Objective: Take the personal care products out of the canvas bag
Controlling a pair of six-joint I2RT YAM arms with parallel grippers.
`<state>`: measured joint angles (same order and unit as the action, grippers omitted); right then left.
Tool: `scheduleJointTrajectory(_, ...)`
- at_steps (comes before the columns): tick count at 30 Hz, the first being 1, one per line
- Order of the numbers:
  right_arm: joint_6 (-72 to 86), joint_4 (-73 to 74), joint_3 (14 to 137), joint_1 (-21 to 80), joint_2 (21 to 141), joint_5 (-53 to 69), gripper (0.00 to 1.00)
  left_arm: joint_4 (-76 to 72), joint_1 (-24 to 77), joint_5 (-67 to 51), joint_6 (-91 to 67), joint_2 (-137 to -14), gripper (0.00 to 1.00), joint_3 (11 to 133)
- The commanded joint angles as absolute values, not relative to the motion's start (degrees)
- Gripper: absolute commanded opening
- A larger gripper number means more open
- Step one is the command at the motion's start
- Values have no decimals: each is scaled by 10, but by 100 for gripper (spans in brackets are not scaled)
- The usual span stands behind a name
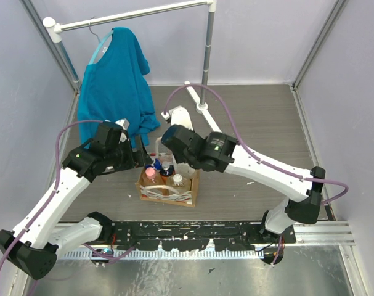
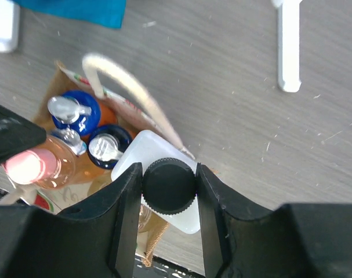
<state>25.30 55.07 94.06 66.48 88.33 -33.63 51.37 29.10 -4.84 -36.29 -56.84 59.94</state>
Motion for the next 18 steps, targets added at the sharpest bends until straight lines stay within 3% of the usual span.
scheduleJointTrajectory(1, 219, 554, 1042, 649, 850, -418, 11, 528, 294, -39, -356, -560, 84, 622)
scheduleJointTrajectory(8, 213, 591, 1092, 597, 820, -430, 11, 571, 315, 9, -337, -575, 78, 664)
scheduleJointTrajectory(18, 212, 596, 1061, 521, 780, -418, 11, 581, 400, 63, -326, -625, 77, 718)
